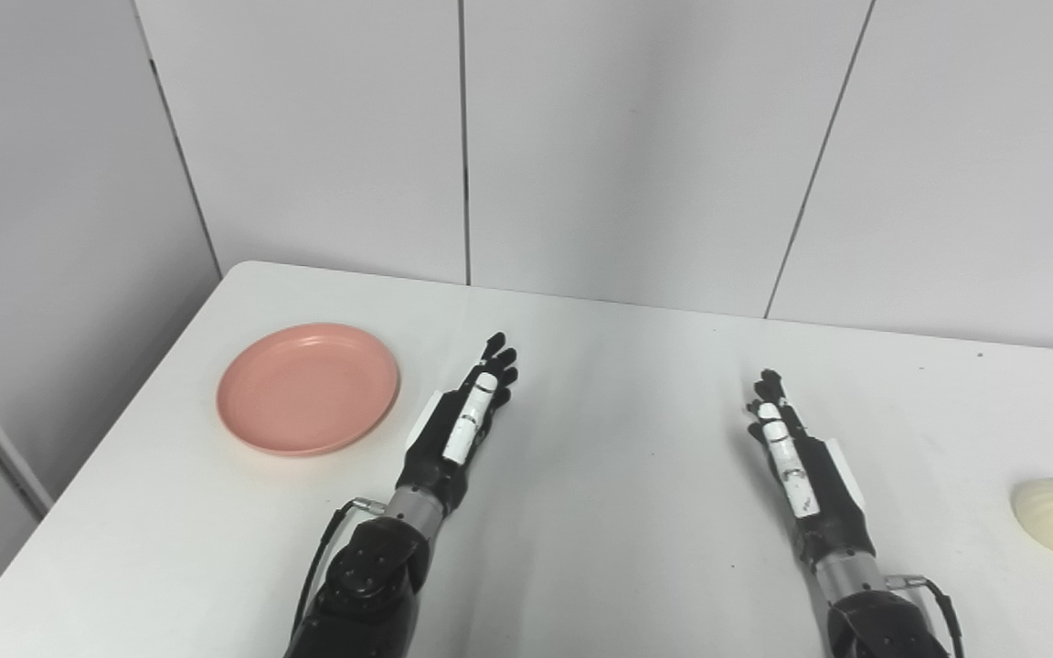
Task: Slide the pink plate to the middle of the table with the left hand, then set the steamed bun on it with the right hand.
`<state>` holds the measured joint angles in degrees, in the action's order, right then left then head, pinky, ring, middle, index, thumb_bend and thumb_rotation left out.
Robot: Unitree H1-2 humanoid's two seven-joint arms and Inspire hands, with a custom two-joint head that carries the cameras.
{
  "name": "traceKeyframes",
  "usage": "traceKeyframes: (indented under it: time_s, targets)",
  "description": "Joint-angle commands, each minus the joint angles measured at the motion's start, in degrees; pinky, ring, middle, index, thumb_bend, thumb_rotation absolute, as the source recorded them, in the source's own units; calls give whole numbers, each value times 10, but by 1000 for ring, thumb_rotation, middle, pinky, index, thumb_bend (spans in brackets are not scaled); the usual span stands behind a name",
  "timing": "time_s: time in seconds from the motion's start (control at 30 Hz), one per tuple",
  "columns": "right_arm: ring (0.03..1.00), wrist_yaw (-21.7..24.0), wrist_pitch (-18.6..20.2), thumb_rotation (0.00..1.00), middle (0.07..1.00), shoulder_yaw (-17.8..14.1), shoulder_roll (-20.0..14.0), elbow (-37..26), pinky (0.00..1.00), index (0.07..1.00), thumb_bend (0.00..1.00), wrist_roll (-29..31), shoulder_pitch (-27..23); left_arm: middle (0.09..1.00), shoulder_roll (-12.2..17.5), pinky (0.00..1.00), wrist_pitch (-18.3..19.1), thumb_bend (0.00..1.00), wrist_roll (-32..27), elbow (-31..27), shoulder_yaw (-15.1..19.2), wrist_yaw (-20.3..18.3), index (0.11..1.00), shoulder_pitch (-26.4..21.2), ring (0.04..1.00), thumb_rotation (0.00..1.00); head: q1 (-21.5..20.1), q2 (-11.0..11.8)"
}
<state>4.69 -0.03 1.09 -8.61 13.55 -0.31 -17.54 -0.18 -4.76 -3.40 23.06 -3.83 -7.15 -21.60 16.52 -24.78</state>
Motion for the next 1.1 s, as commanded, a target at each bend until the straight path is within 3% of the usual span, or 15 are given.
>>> traceKeyframes:
  time_s: [0.0,0.3,0.6,0.8,1.07]
  targets:
    - [971,3,11,1000,987,-1,-1,5,968,996,217,0,2,983,-8,1000,42,535,15,47,-12,2,1000,18,976,1000,0,-1]
    - [979,4,15,1000,992,-1,1,1,979,1000,207,2,1,987,-9,1000,44,531,12,24,-10,3,1000,20,979,1000,6,0]
    - [981,9,10,1000,993,-6,-3,11,983,1000,197,6,-4,977,-16,1000,65,524,12,-90,-7,22,991,6,970,1000,17,4]
    - [982,13,14,1000,993,-11,-9,12,989,1000,184,13,-6,948,-21,960,93,575,22,-161,-3,37,963,-11,938,1000,28,3]
    - [990,25,-1,1000,999,-12,-22,26,999,1000,193,19,-9,934,-19,982,130,614,16,-271,22,55,947,-36,928,1000,50,9]
